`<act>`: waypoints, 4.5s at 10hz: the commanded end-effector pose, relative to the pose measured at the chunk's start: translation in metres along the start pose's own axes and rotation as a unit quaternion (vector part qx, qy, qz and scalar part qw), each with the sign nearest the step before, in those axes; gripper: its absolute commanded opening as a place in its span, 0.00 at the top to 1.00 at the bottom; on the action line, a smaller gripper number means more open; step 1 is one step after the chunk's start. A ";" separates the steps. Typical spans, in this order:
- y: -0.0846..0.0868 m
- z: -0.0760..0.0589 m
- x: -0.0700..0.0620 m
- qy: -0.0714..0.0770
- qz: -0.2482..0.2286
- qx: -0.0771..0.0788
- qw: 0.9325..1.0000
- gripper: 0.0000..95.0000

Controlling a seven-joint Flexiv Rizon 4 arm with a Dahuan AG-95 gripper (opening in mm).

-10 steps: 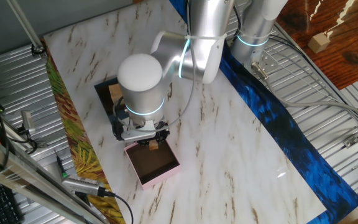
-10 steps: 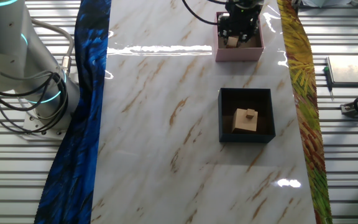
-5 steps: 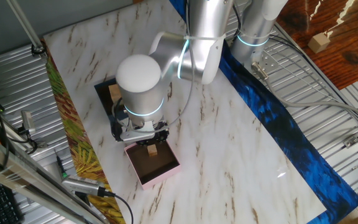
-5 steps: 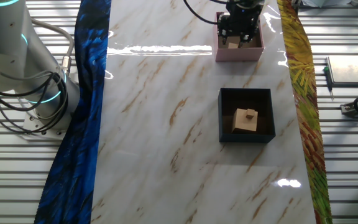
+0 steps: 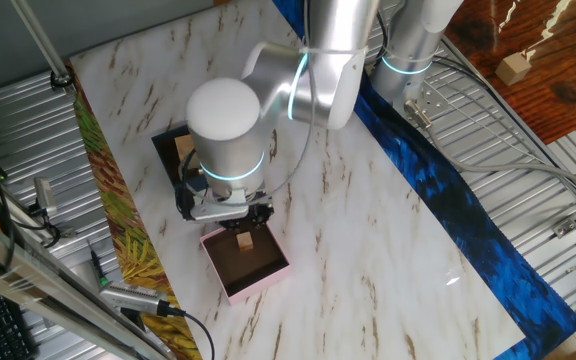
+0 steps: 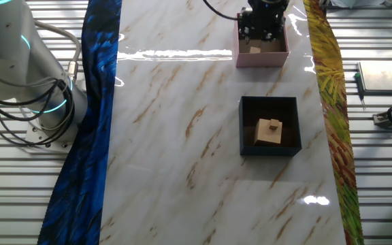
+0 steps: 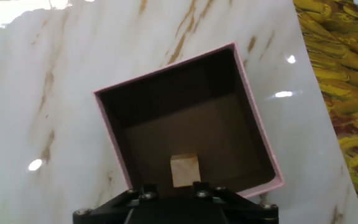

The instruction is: Move an object from one box to another

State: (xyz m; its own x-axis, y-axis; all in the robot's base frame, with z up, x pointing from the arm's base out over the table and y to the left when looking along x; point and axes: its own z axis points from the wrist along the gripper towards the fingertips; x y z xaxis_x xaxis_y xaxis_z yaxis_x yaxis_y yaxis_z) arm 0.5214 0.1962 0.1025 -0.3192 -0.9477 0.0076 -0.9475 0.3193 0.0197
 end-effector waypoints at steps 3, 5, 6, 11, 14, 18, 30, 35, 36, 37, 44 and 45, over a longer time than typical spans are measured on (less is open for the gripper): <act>0.000 -0.023 0.020 0.004 0.010 -0.002 1.000 1.00; 0.000 -0.023 0.020 0.020 0.053 0.007 0.998 1.00; 0.000 -0.023 0.020 0.020 0.074 0.008 0.997 1.00; 0.000 -0.023 0.020 0.029 0.072 -0.001 0.997 1.00; -0.015 -0.022 0.053 0.022 0.031 -0.005 0.999 1.00; -0.064 -0.023 0.115 0.021 -0.037 -0.007 0.999 1.00; -0.091 -0.033 0.155 0.023 -0.017 -0.018 0.999 0.60; -0.128 -0.026 0.191 0.015 -0.099 -0.019 0.995 0.40; -0.128 -0.024 0.194 0.016 -0.116 -0.018 0.993 0.40; -0.129 -0.023 0.196 0.014 -0.127 -0.018 0.992 0.40; -0.121 -0.015 0.209 0.012 -0.122 -0.016 0.992 0.40; -0.118 -0.014 0.211 0.013 -0.121 -0.016 0.992 0.40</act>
State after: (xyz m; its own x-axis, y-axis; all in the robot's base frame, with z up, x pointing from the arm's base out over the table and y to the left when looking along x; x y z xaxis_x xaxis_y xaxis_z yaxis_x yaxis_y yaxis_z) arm 0.5640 -0.0413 0.1138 -0.0825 -0.9963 0.0224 -0.9948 0.0837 0.0579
